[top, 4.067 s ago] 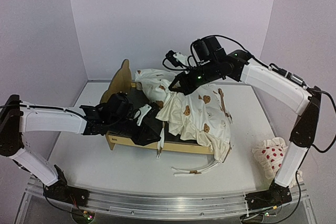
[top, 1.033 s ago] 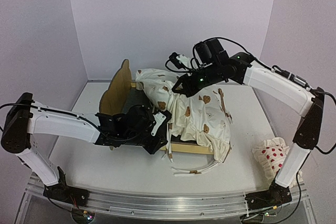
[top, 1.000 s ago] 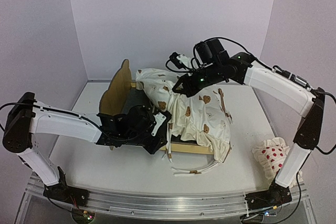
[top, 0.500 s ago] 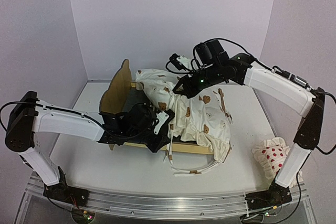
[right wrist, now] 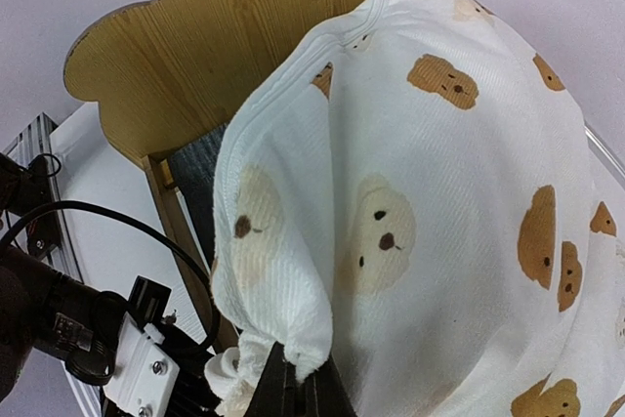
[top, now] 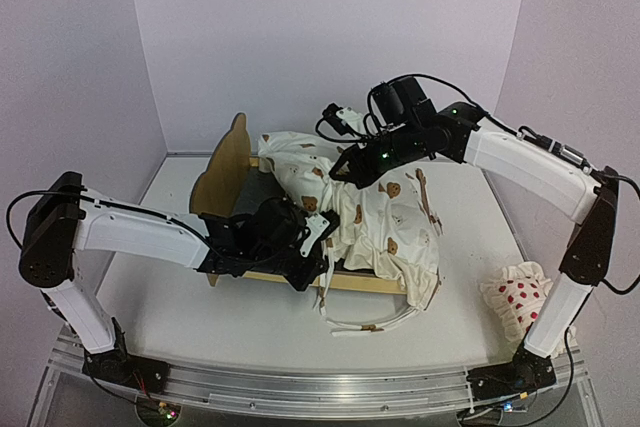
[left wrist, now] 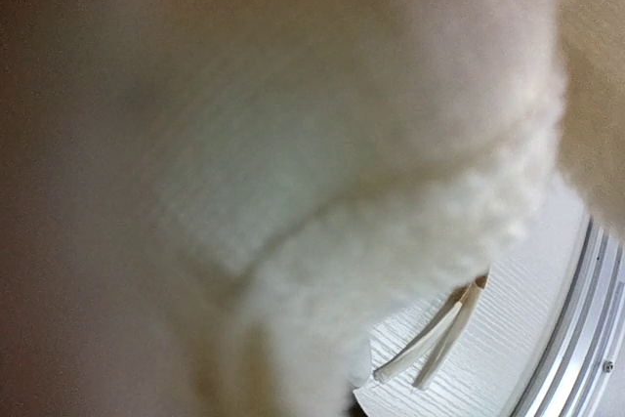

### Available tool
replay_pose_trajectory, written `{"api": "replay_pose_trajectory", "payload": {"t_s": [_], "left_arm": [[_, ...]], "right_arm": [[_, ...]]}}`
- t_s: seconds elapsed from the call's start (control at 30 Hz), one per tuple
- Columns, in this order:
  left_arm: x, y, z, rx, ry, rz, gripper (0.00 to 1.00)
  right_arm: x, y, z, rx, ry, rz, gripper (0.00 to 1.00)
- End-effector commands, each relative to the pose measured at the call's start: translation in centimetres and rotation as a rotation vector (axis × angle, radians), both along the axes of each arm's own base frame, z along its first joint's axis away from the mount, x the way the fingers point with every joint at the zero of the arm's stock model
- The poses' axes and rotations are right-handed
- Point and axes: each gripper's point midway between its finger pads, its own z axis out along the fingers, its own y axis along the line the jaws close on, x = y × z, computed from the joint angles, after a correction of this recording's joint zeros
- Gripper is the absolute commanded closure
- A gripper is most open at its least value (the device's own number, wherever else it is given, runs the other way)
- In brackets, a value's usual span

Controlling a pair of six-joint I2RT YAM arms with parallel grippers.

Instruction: Set up the pet bed

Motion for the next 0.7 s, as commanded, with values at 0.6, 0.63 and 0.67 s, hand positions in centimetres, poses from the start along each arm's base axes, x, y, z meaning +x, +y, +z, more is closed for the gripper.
{"api": "replay_pose_trajectory", "payload": {"t_s": [0.6, 0.63, 0.67], "left_arm": [[3.3, 6.0, 9.6, -0.008, -0.173, 0.277, 1.00], [3.6, 6.5, 9.9, -0.004, -0.183, 0.297, 1.00], [3.8, 7.1, 10.3, 0.002, -0.193, 0.319, 1.00]], "right_arm": [[-1.1, 1.6, 2.0, 0.123, 0.091, 0.047, 1.00], [-1.1, 1.7, 1.9, 0.132, 0.105, 0.044, 1.00], [-1.1, 1.9, 1.9, 0.139, 0.114, 0.044, 1.00]]}}
